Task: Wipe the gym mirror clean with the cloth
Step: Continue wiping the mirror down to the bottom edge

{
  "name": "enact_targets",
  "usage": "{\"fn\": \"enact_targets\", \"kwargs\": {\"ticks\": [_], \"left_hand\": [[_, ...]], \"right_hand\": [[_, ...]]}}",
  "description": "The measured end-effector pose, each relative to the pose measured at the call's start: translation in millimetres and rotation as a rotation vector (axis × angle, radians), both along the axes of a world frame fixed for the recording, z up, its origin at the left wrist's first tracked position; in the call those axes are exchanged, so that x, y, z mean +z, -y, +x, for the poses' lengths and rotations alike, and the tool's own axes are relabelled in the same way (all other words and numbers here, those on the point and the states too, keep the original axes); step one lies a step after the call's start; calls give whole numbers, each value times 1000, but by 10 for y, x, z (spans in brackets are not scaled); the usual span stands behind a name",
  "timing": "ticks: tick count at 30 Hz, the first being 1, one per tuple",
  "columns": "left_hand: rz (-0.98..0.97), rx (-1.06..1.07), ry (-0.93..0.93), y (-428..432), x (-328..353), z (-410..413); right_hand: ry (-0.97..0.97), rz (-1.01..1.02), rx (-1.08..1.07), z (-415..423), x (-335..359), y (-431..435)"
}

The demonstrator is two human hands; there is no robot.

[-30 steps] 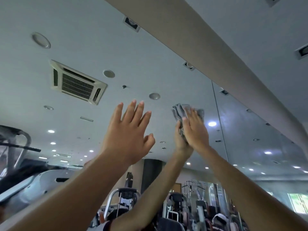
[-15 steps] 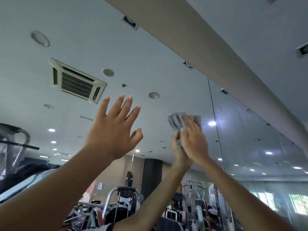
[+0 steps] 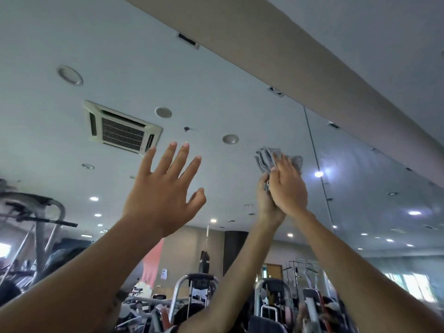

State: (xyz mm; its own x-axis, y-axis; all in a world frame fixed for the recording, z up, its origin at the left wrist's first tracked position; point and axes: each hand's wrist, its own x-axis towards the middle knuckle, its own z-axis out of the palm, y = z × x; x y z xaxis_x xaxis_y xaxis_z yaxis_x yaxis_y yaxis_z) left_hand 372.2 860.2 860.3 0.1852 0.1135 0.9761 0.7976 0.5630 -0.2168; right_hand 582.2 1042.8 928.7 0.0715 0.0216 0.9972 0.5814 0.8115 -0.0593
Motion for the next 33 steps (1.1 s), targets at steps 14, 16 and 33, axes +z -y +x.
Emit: {"fn": "enact_targets", "kwargs": {"ticks": [14,16,33], "left_hand": [[-2,-19,-18,1,-236,-27],[-1,-35,-54,10,-267,-57],[17,-12,-71,48,-449,-84]], "right_hand": [[91,42,-27,153,-489,-89],[-57,-166,0,7,-61,53],[-75,-61,-10,-368,-239,278]]}}
